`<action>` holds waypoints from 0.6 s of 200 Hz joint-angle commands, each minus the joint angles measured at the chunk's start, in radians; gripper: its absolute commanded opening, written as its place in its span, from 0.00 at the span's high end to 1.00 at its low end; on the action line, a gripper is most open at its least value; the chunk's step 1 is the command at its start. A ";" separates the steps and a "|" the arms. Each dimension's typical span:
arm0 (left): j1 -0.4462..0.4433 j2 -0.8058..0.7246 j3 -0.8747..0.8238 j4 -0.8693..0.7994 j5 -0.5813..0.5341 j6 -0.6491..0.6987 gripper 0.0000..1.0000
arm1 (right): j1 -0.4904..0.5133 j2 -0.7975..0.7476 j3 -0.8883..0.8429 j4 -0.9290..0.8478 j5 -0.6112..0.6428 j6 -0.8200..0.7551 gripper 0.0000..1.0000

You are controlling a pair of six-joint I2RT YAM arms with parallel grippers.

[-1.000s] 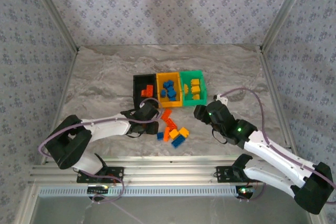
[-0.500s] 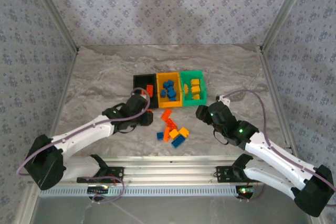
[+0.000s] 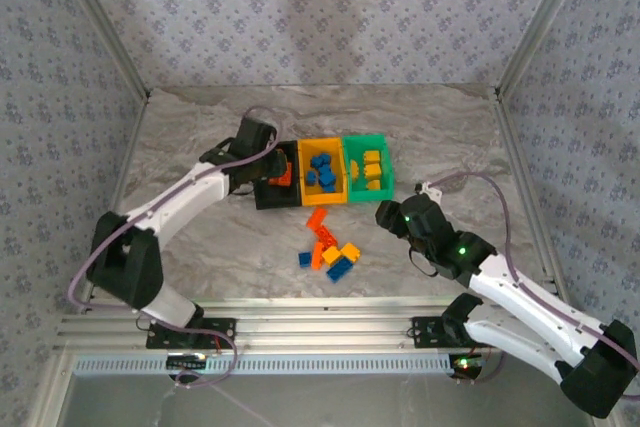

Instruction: Sort the legos into containers by color

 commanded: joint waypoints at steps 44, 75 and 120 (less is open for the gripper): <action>0.038 0.143 0.158 -0.058 -0.020 0.033 0.48 | -0.008 -0.053 -0.011 -0.068 -0.018 0.020 0.28; 0.031 0.070 0.155 -0.053 0.022 0.015 0.28 | -0.009 -0.044 -0.017 -0.066 -0.032 0.020 0.28; -0.037 -0.193 0.025 0.003 0.105 -0.028 0.13 | -0.009 0.002 -0.029 -0.022 -0.071 0.006 0.28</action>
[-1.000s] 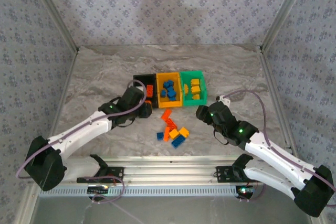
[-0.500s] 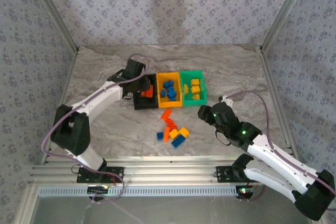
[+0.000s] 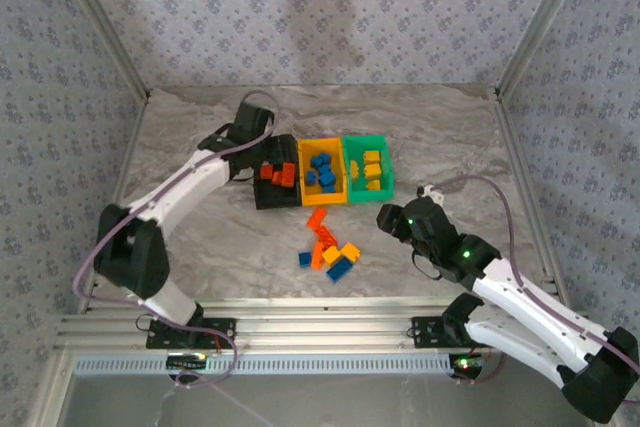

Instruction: Sort the legos into containers by color

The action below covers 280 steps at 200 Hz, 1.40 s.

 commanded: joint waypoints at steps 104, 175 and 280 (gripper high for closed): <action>-0.157 -0.788 -0.734 0.115 0.078 -0.228 0.00 | 0.186 0.641 0.282 0.120 -0.132 -0.206 0.29; -0.152 -0.908 -0.807 0.020 0.023 -0.223 0.00 | 0.225 0.944 0.486 0.000 -0.085 -0.289 0.28; -0.133 -0.899 -0.850 0.030 0.015 -0.224 0.00 | 0.246 1.057 0.525 -0.057 -0.078 -0.250 0.38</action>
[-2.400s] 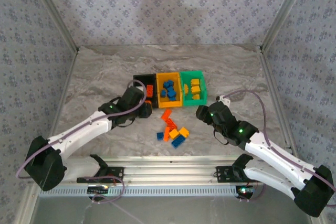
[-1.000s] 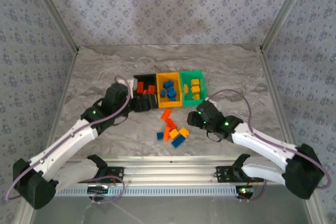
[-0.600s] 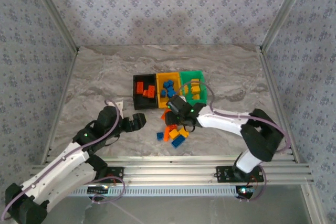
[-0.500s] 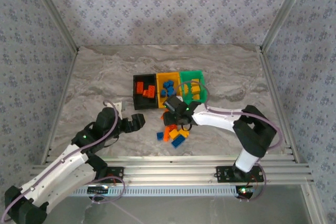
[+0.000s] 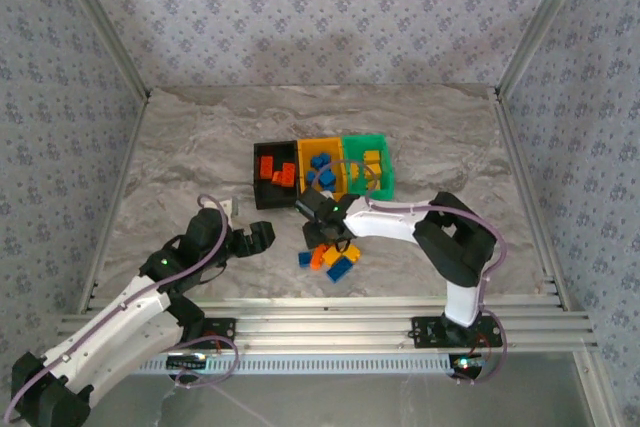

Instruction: Sort the legos into containers by color

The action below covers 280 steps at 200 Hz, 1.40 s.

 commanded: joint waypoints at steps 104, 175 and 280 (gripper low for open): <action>0.024 -0.018 -0.039 -0.019 -0.028 -0.007 0.00 | -0.049 -0.319 -0.154 0.048 0.113 0.026 0.72; 0.032 -0.085 -0.083 -0.078 -0.041 -0.033 0.00 | -0.028 -0.044 0.338 0.047 -0.050 -0.098 0.72; 0.039 -0.208 -0.099 -0.167 -0.027 -0.050 0.00 | -0.118 0.432 0.898 -0.023 -0.051 -0.045 0.43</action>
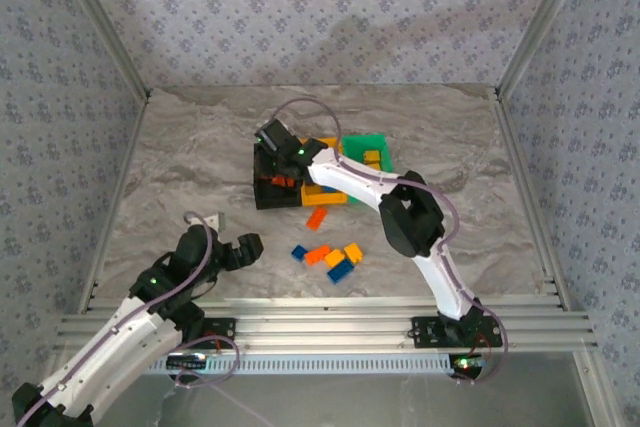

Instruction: Sort the legos into containers by color

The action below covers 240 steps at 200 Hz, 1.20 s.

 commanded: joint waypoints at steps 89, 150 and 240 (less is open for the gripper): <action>0.007 0.083 0.085 0.055 0.053 0.062 0.00 | 0.014 -0.402 -0.358 0.136 0.076 0.049 0.33; -0.181 0.583 0.296 0.200 -0.034 0.204 0.06 | 0.036 -0.862 -0.920 0.193 0.161 0.148 0.32; -0.372 1.257 0.676 0.183 -0.346 0.371 0.26 | 0.017 -1.309 -1.222 0.088 0.263 0.229 0.30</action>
